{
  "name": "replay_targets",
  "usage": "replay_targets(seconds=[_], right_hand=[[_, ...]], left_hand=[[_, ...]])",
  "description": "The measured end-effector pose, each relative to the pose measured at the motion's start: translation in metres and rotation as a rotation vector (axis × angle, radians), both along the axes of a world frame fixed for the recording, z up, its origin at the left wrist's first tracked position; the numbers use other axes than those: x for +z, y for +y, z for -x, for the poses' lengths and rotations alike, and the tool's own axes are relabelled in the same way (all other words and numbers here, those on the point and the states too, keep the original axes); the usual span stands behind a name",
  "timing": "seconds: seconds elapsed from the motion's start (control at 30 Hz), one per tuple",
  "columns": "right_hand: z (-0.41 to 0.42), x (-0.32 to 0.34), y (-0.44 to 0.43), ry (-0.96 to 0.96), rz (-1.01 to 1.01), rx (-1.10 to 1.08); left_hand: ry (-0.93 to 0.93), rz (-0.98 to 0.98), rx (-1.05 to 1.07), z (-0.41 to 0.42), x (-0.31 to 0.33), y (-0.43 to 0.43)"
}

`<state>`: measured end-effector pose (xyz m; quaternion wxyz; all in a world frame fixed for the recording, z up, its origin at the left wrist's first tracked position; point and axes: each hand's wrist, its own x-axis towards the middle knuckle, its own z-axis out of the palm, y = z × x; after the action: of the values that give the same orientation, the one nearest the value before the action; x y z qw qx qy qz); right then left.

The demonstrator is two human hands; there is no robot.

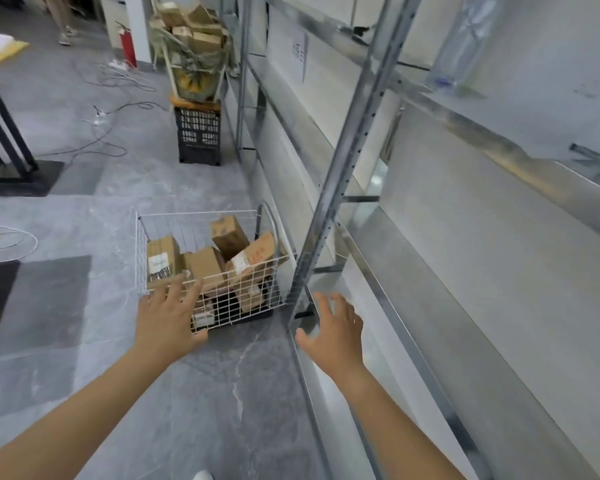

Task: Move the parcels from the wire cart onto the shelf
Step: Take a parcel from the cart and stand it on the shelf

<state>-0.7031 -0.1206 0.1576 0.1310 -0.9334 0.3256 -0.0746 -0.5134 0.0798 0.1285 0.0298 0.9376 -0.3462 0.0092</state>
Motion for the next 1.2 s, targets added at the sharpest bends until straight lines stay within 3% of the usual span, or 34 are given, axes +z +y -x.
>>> replay_targets(seconds=[0.67, 1.2], right_hand=[[-0.207, -0.036, 0.012, 0.208, -0.135, 0.244], [-0.426, -0.110, -0.063, 0.372, -0.367, 0.400]], left_hand=[[0.144, -0.092, 0.172, -0.149, -0.044, 0.034], [0.320, -0.078, 0.292, -0.322, -0.075, -0.070]])
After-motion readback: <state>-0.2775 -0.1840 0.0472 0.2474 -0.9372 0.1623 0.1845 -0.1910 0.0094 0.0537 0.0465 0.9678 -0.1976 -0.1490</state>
